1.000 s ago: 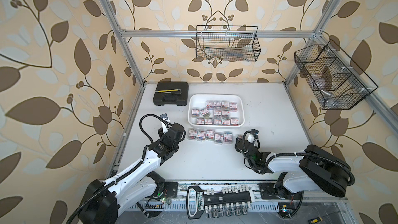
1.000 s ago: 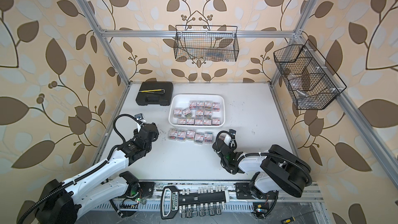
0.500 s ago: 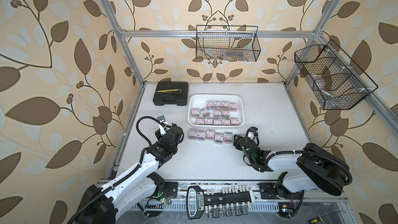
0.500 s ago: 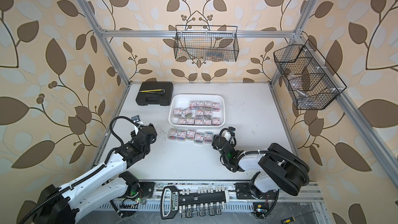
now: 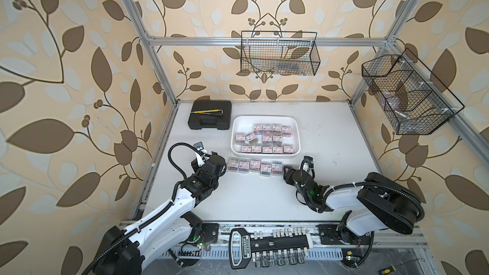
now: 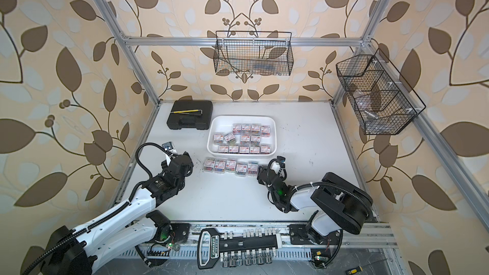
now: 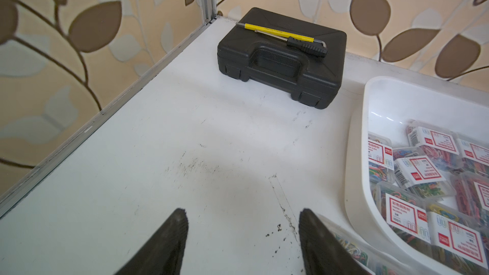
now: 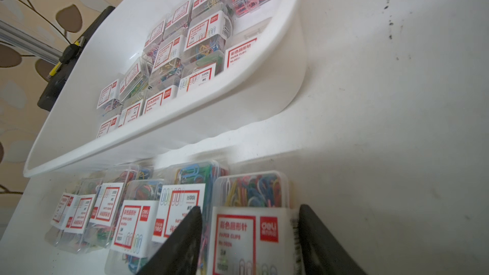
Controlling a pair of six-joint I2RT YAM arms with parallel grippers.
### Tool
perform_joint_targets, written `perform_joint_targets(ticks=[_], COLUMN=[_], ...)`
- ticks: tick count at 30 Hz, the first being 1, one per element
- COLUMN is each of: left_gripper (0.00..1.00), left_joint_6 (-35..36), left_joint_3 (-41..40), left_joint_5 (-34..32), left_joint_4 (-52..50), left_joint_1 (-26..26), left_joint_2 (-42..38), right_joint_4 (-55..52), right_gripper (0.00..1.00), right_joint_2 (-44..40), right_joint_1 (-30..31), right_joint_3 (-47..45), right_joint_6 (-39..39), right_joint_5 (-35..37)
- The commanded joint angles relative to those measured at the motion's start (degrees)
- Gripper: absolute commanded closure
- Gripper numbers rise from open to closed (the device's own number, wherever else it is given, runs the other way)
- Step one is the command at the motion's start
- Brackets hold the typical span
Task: Take the paper clips out of the storage box
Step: Place the boxed paper clips at the center of the board, then pick up the boxed paper clips from the storage box.
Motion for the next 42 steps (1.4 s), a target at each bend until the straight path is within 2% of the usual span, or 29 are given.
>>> perform_joint_targets(ticks=[1,6,13,15,18,24,28,34,42], left_gripper=[0.31,0.31,0.30,0.30,0.30,0.30,0.30,0.30,0.30], left_joint_6=[-0.5,-0.6,-0.4,-0.3,-0.4,-0.2,-0.2,-0.3,-0.2], left_joint_3=[-0.5,-0.7,-0.6,-0.4,-0.5,-0.6,-0.8,-0.7,-0.9], left_joint_5=[-1.3,-1.2,-1.3,-1.3,-1.5,-1.1,-0.8,-0.9,-1.0], left_joint_4=[1.6,1.6,1.7,1.8,1.7,1.9,2.0,1.8,2.0], left_joint_1=[-0.4,-0.6,-0.5,-0.6,-0.6,-0.7,-0.7,-0.8,-0.9], left_joint_2=[-1.1,-1.5,-1.1,-1.0,-1.0,-1.2,-1.4,-1.2,-1.6], right_joint_4=[0.6,-4.9,-19.7,-23.8,-30.4,-35.3,-41.2,-46.9,-52.1], right_gripper=[0.39,0.38,0.38,0.39,0.38,0.38,0.39,0.39,0.39], right_joint_2=[-1.8,-7.9,-24.2,-27.4,-28.2,-18.3,-8.1,4.7,16.6], right_joint_1=[0.4,-0.1,-0.4,-1.9,-6.9,-18.1,-20.2,-20.2,-20.2], right_joint_3=[-0.3,-0.9,1.1,3.1,8.6,21.0,32.2,44.6,55.4], right_joint_6=[-0.3,0.0,-3.2,-5.5,-9.0,-16.1,-19.8,-23.0,-26.8], right_joint_5=[1.0,3.9,12.4,13.4,10.4,-4.4,-10.3,-14.5,-10.7])
